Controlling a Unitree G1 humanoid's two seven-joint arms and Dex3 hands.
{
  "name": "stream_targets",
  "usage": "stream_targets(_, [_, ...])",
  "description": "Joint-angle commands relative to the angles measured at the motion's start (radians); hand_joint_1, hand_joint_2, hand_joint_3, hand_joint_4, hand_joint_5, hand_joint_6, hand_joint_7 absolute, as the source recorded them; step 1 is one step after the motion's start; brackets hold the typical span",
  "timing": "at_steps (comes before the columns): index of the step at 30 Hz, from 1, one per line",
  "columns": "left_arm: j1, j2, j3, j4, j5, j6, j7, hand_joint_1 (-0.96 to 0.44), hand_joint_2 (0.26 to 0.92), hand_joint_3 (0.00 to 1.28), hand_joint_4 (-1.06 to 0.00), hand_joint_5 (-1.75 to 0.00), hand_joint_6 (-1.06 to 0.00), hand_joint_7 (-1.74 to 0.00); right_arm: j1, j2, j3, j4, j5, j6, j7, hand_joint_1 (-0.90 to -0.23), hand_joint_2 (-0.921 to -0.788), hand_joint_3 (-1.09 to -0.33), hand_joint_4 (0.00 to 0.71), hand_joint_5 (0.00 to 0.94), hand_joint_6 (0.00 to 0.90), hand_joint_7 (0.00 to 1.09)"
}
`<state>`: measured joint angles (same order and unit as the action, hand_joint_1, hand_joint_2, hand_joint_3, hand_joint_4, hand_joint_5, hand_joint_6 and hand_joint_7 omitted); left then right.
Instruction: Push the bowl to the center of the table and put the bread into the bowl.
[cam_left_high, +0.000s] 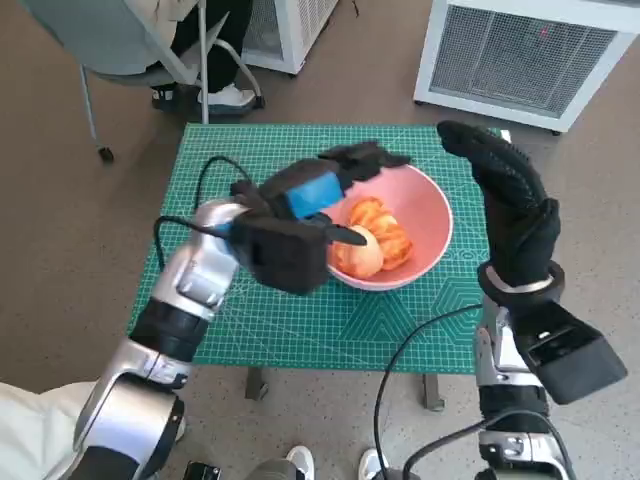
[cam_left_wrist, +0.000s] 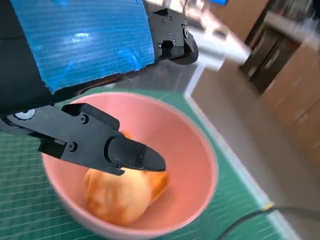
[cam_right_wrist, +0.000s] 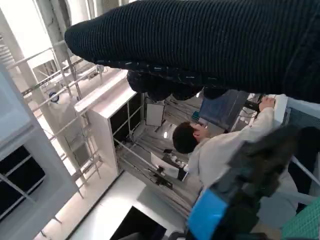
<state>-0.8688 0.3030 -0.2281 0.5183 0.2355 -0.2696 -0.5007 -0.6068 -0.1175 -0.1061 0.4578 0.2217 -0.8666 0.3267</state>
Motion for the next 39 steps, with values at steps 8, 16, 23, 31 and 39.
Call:
stream_targets(8, [0.185, -0.116, 0.201, -0.201, -0.225, -0.117, 0.199, -0.43, 0.921, 0.21, -0.29, -0.03, -0.24, -0.29, -0.028, 0.009, -0.027, -0.021, -0.055, 0.027, -0.092, -0.576, -0.921, -0.801, 0.18, 0.314, -0.001, 0.74])
stream_targets(16, [0.273, -0.206, 0.239, -0.306, -0.252, -0.229, 0.324, -0.41, 0.921, 0.31, -0.35, -0.02, -0.27, -0.31, -0.054, 0.022, -0.028, -0.062, -0.078, 0.06, -0.151, -0.578, -0.921, -0.798, 0.232, 0.259, -0.001, 0.79])
stream_targets(23, [0.307, -0.203, 0.248, -0.369, -0.258, -0.237, 0.34, -0.46, 0.921, 0.36, -0.33, 0.0, -0.18, -0.47, -0.069, 0.025, -0.017, -0.081, -0.091, 0.076, -0.168, -0.579, -0.921, -0.798, 0.272, 0.207, -0.001, 0.8])
stream_targets(31, [0.314, -0.206, 0.252, -0.39, -0.274, -0.242, 0.337, -0.48, 0.921, 0.38, -0.31, 0.0, -0.13, -0.52, -0.08, 0.011, -0.004, -0.091, -0.067, 0.096, -0.142, -0.579, -0.921, -0.8, 0.276, 0.193, 0.0, 0.8])
stream_targets(39, [0.308, -0.205, 0.254, -0.387, -0.277, -0.257, 0.339, -0.48, 0.921, 0.41, -0.29, 0.0, -0.11, -0.5, -0.084, 0.002, 0.005, -0.106, -0.043, 0.121, -0.112, -0.577, -0.921, -0.802, 0.278, 0.181, -0.001, 0.79])
